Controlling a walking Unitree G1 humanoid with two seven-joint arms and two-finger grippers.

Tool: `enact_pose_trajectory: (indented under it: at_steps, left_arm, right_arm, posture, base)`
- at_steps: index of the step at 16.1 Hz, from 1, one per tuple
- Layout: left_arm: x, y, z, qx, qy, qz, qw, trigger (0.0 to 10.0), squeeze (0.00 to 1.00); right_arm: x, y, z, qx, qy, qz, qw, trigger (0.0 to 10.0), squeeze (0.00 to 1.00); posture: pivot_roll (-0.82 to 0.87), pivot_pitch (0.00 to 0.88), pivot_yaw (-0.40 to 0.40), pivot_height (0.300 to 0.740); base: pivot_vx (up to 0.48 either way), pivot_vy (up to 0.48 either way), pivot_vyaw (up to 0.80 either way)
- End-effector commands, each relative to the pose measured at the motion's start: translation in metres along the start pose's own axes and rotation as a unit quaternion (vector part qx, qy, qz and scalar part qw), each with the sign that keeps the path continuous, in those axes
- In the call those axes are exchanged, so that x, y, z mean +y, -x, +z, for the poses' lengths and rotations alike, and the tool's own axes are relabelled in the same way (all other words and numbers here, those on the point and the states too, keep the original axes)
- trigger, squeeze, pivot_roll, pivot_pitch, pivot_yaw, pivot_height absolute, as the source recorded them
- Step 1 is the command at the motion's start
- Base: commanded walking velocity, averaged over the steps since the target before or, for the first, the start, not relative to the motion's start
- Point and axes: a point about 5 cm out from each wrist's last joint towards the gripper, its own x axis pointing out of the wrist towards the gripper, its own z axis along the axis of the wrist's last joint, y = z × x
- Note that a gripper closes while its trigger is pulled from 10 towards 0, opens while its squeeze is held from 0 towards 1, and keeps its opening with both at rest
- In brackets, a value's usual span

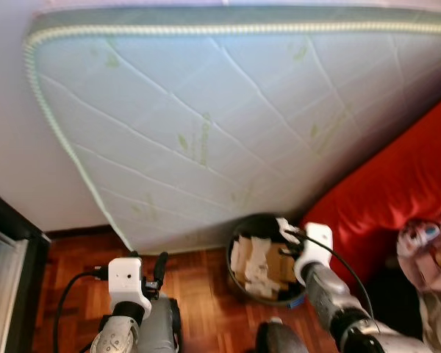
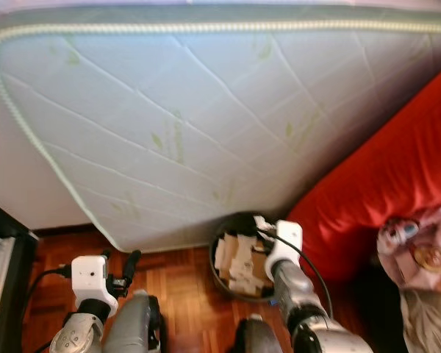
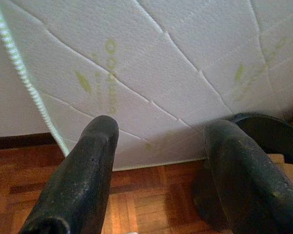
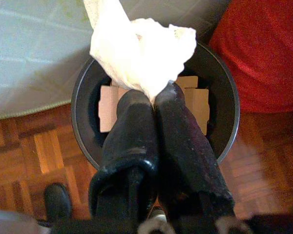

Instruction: Clean up the room

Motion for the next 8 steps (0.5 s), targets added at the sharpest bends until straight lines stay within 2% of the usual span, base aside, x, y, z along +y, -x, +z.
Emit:
enact_pose_trajectory:
  at_steps: [1,4,8]
  left_arm:
    - [-0.003,0.009,-0.002,0.013,-0.001,0.001,1.000,10.0,0.00]
    - [-0.003,0.025,0.000,0.025,-0.003,0.008,1.000,10.0,0.00]
    - [-0.006,0.036,-0.001,0.037,0.001,0.012,0.999,10.0,0.00]
  right_arm:
    - [-0.001,0.001,-0.008,0.021,0.012,-0.002,1.000,10.0,0.00]
    - [-0.007,0.001,-0.004,0.008,-0.009,-0.032,0.999,10.0,0.00]
    - [-0.015,0.001,0.002,-0.001,-0.012,-0.054,0.998,10.0,0.00]
  posture:
    - [0.16,0.325,-0.141,0.653]
    - [0.17,0.361,-0.152,0.653]
    - [0.16,0.393,-0.162,0.653]
  base:
    - [0.000,0.000,0.00]
    - [0.000,0.000,0.00]
    - [0.000,0.000,0.00]
